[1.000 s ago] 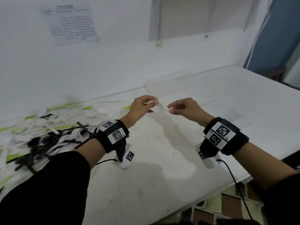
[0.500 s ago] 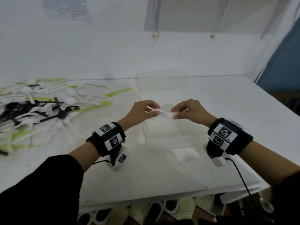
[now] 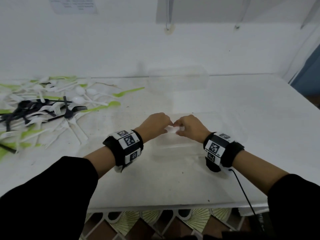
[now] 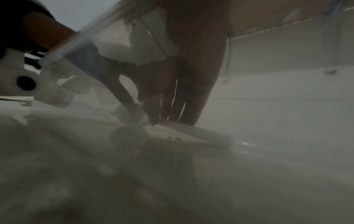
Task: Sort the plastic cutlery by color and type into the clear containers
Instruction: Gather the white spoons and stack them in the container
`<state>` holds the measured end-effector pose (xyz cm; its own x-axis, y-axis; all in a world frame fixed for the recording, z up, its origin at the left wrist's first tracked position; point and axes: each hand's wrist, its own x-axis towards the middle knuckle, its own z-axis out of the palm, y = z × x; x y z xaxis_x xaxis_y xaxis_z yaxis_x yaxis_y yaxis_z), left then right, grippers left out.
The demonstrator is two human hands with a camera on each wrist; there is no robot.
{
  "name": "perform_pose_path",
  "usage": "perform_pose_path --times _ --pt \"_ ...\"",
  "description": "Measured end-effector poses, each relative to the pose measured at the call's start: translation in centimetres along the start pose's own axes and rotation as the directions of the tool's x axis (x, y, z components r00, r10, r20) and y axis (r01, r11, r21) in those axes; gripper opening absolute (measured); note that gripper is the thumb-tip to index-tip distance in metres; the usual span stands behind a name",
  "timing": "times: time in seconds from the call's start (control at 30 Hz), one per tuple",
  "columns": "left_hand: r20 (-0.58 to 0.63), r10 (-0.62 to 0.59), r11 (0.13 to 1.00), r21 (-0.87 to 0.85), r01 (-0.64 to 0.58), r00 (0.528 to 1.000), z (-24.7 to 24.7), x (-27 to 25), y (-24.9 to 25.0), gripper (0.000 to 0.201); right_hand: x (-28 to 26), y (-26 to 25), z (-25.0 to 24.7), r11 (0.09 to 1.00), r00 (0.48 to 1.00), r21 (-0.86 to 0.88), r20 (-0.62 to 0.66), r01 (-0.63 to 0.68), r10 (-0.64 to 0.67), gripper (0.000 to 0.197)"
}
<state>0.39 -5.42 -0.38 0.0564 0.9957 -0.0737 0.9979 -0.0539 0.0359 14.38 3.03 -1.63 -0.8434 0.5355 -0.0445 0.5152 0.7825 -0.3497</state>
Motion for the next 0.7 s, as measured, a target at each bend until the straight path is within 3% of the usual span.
perform_pose_path --times 0.27,0.47,0.7 --pt "-0.015 0.022 0.953 0.303 -0.016 1.0 0.0 0.1 0.2 0.021 0.1 1.5 0.2 0.991 0.989 0.041 -0.079 -0.124 0.127 0.029" --pt "0.016 0.042 0.974 0.222 -0.044 0.999 -0.4 0.5 0.2 0.021 0.2 1.0 0.4 0.99 0.988 -0.044 -0.082 -0.132 0.128 0.028" --pt "-0.023 0.03 0.988 0.151 -0.027 0.999 0.0 0.2 -0.4 0.024 -0.1 1.2 0.3 0.992 0.989 -0.017 -0.077 -0.128 0.127 0.028"
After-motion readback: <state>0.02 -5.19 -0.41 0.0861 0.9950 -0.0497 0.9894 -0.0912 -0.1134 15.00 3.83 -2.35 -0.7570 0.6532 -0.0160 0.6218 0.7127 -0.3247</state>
